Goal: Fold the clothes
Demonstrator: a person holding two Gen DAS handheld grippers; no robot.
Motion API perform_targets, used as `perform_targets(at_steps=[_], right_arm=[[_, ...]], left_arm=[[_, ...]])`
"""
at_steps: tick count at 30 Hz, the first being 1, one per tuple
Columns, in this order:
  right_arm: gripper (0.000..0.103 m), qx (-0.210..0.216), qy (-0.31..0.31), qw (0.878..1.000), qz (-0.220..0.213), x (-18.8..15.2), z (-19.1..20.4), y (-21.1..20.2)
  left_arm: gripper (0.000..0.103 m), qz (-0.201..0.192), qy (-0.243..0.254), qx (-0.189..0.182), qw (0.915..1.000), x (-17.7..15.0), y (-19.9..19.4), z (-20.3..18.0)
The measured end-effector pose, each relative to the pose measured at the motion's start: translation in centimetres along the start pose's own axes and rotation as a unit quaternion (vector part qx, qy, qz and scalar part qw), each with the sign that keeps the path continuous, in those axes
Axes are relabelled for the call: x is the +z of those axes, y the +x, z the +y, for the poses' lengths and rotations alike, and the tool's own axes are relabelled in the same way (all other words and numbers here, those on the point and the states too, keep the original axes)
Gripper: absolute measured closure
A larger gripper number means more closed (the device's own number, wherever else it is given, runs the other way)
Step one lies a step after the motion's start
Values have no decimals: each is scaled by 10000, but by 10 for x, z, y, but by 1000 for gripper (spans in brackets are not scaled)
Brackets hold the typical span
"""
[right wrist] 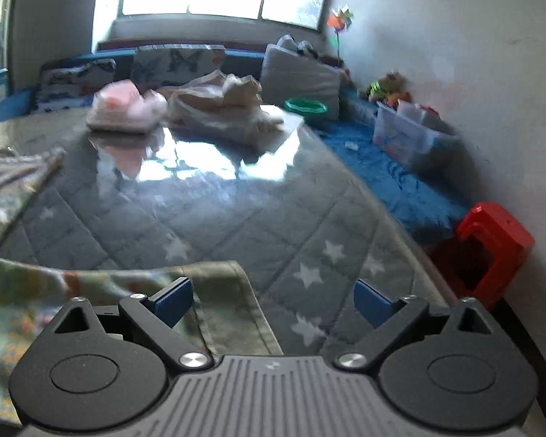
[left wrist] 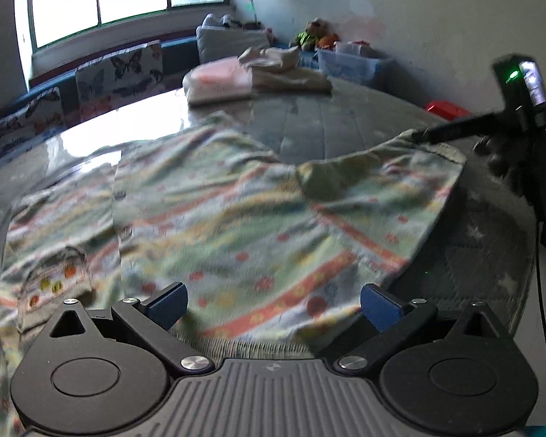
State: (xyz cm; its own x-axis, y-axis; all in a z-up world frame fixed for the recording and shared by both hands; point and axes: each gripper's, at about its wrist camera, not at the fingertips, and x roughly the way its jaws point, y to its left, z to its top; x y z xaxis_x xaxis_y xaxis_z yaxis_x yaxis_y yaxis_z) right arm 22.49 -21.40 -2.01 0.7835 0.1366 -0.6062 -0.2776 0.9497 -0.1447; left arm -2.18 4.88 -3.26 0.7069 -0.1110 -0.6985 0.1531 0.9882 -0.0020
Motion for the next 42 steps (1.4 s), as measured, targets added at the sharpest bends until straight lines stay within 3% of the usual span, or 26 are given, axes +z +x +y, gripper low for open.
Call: perform_targets(at_steps=[4, 9, 14, 24, 27, 33, 37, 42], right_arm=[[5, 480, -180, 9986, -112, -1, 21, -15], [5, 636, -30, 9980, 38, -12, 31, -23], [5, 342, 136, 9989, 284, -22, 16, -17], [5, -426, 486, 9973, 359, -26, -14, -19], [5, -286, 375, 9988, 144, -24, -8, -31], [4, 471, -105, 9988, -65, -24, 25, -47], [4, 441, -218, 9987, 127, -32, 31, -41], [6, 358, 279, 9987, 227, -39, 9, -43]], left_arm=[[0, -9, -83, -6, 10000, 0, -2, 2], [0, -83, -161, -2, 9998, 8, -8, 4], [0, -108, -225, -11, 9997, 18, -10, 5], [0, 15, -171, -57, 9998, 35, 3, -6], [0, 70, -137, -74, 9999, 39, 9, -10], [0, 374, -228, -121, 9990, 42, 28, -14], [0, 513, -205, -88, 9984, 41, 36, -16], [0, 505, -231, -77, 9984, 42, 35, -16]])
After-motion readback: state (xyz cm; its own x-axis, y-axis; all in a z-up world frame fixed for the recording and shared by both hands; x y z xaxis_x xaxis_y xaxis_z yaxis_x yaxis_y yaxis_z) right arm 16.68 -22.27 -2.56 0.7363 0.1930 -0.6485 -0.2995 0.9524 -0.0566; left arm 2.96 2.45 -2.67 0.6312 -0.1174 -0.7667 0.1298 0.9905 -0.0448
